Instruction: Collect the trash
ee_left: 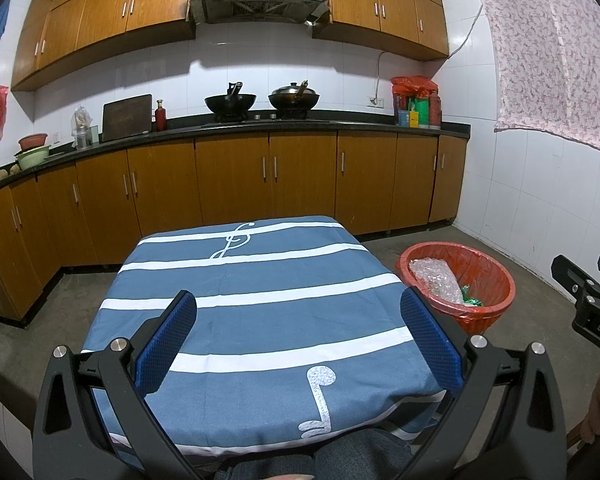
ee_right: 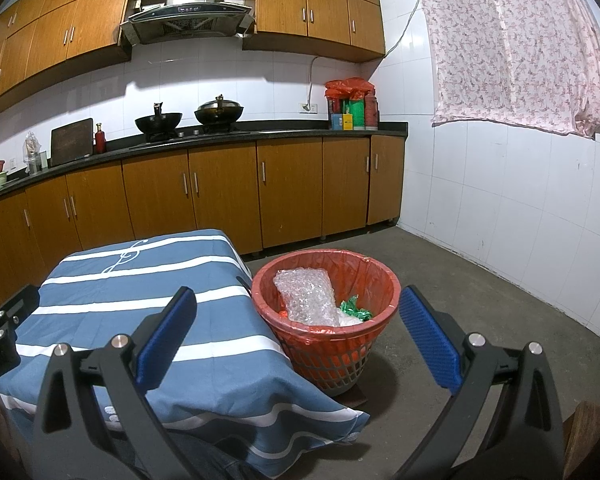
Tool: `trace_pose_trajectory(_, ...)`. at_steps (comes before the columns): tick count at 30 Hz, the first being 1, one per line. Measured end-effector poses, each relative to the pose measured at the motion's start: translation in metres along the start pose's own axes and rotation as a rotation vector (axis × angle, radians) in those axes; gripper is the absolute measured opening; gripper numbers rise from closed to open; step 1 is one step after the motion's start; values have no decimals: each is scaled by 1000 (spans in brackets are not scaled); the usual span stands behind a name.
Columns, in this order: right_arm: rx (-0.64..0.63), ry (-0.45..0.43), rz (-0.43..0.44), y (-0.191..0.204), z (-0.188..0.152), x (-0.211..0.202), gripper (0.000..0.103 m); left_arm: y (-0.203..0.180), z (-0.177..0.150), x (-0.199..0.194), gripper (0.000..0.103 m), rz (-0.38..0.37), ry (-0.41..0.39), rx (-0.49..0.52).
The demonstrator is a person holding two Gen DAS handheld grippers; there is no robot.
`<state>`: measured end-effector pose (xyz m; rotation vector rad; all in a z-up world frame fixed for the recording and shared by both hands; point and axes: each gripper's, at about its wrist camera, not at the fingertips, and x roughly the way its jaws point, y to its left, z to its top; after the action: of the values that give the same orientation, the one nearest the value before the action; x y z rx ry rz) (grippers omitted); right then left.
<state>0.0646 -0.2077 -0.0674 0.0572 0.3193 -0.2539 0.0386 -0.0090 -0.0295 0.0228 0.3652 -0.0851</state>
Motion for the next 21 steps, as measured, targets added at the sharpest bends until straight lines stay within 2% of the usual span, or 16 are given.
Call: trace_pose_trajectory(21, 1, 1, 0, 1, 0, 0, 99, 0, -1, 0, 101, 1, 1, 1)
